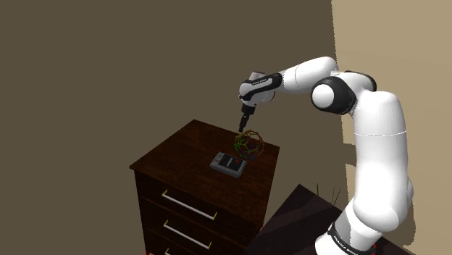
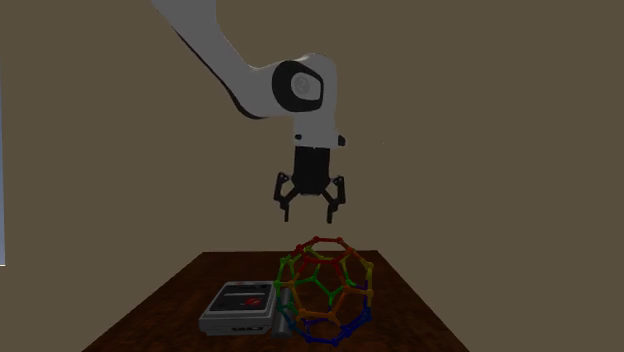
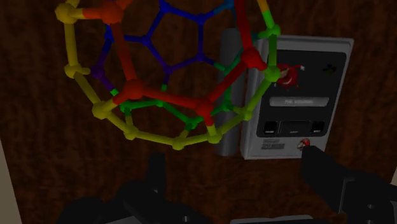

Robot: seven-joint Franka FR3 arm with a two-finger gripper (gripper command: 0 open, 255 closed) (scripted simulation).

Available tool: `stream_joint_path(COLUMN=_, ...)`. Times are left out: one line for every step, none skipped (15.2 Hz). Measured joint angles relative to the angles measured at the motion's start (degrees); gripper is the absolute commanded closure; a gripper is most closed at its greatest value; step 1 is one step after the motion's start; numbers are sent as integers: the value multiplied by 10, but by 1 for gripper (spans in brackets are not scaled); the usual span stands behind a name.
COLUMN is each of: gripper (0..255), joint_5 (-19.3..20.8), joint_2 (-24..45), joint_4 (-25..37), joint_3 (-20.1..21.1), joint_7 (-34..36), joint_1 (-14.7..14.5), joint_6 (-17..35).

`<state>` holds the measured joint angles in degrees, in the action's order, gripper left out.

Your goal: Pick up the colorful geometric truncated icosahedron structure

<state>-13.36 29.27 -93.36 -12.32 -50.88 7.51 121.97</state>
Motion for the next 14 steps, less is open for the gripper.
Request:
stream_joint_path(gripper=0, joint_5=-2, joint_2=10, joint_4=9, joint_3=1, joint_7=-3, joint_1=3, joint_6=1)
stream_joint_path(gripper=0, joint_5=-4, joint_2=14, joint_4=7, joint_3=2, joint_7=-5, joint_1=3, joint_6=6)
stream_joint_path(gripper=0, joint_5=-5, joint_2=19, joint_4=6, joint_3=3, joint_7=-6, joint_1=4, joint_6=12)
stream_joint_path(gripper=0, joint_5=-7, joint_2=24, joint_4=5, joint_3=4, joint_7=-8, joint_1=5, joint_6=18)
stream_joint_path(gripper=0, joint_5=-8, joint_2=28, joint_4=5, joint_3=5, joint_7=-9, joint_1=4, joint_6=22)
stream_joint_path(gripper=0, joint_5=-10, joint_2=34, joint_4=5, joint_3=6, joint_7=-10, joint_1=5, joint_6=28)
stream_joint_path(gripper=0, joint_5=-11, joint_2=38, joint_4=3, joint_3=7, joint_7=-11, joint_1=6, joint_6=34)
stream_joint_path(gripper=0, joint_5=-12, joint_2=41, joint_4=2, joint_3=7, joint_7=-13, joint_1=6, joint_6=37)
stream_joint_path(gripper=255, joint_5=-13, joint_2=42, joint_4=2, joint_3=7, joint_7=-13, joint_1=6, joint_6=39)
stream_joint_path(gripper=255, joint_5=-13, joint_2=43, joint_4=2, joint_3=8, joint_7=-13, joint_1=6, joint_6=40)
stream_joint_path(gripper=255, joint_5=-13, joint_2=43, joint_4=2, joint_3=8, joint_7=-13, joint_1=6, joint_6=41)
stream_joint_path(gripper=255, joint_5=-13, joint_2=44, joint_4=2, joint_3=8, joint_7=-13, joint_1=6, joint_6=41)
stream_joint_path(gripper=255, joint_5=-13, joint_2=43, joint_4=2, joint_3=8, joint_7=-13, joint_1=6, joint_6=41)
stream_joint_path(gripper=255, joint_5=-13, joint_2=43, joint_4=2, joint_3=8, joint_7=-13, joint_1=6, joint_6=41)
